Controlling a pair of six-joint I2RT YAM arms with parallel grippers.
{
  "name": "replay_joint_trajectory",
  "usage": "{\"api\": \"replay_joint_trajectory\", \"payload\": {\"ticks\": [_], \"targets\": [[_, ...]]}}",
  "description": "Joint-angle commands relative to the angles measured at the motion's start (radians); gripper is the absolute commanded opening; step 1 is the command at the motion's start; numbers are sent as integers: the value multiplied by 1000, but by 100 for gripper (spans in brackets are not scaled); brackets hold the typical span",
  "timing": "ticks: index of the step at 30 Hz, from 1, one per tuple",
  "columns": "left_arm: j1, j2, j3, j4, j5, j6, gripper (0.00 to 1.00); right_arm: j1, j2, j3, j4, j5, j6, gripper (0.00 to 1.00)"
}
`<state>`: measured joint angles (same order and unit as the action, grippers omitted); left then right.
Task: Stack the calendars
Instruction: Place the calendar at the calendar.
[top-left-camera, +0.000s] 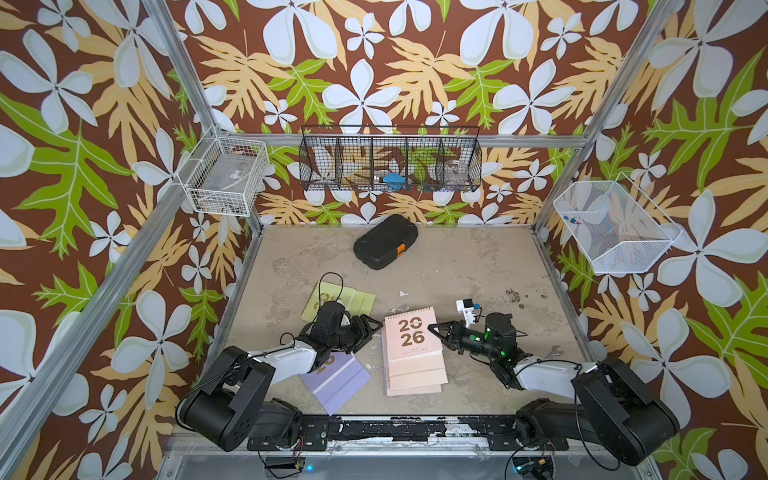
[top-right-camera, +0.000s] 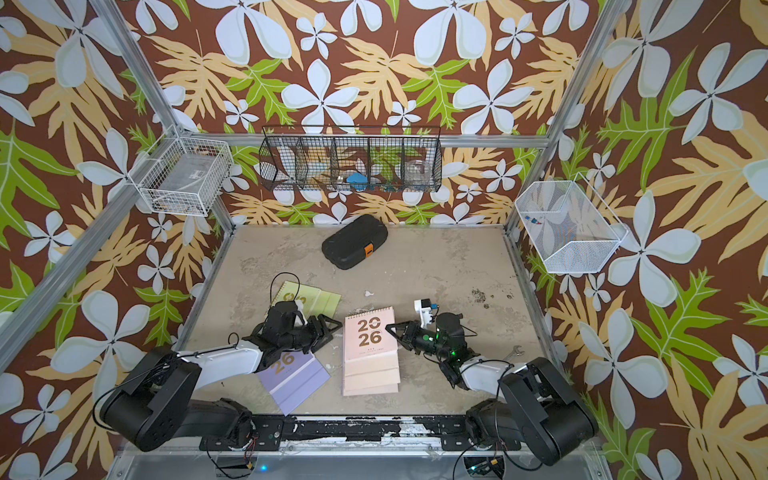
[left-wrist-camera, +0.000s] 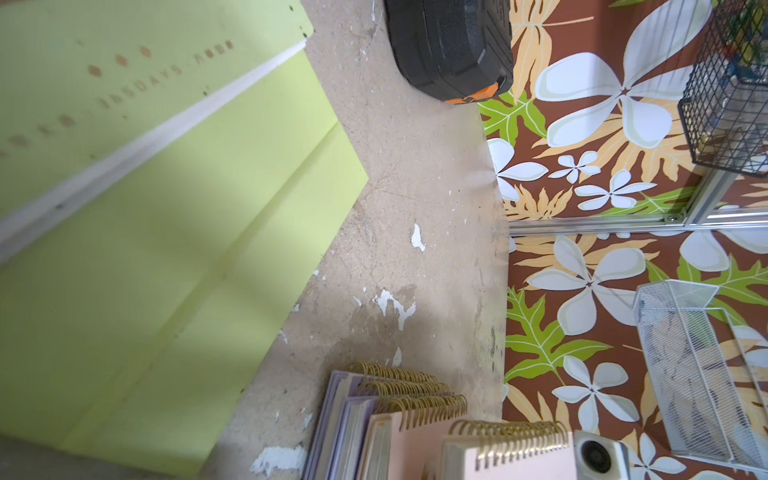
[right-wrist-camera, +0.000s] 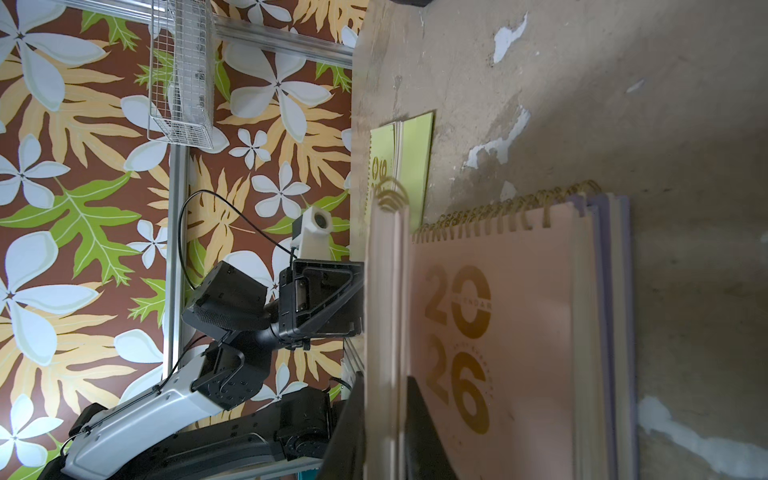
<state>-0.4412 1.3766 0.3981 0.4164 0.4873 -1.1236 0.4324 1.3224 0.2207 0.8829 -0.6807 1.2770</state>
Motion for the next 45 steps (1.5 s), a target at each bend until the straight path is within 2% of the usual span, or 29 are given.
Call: {"api": "replay_joint_trajectory", "payload": {"ticks": [1,18,30,36,45], "targets": [[2,3,-6,36,14,-9,66,4,16,-3,100,7,14,10],[2,27,-21,68,21,-24,65,21,117,-6,162,17,6,10],[1,27,-12,77,21,-37,65,23,119,-19,104,44,-34,21],[2,27,-8,77,19,-42,65,24,121,-22,85,51,-46,24],[2,31,-5,75,17,-43,65,24,85,7,-34,72,-103,30]]}}
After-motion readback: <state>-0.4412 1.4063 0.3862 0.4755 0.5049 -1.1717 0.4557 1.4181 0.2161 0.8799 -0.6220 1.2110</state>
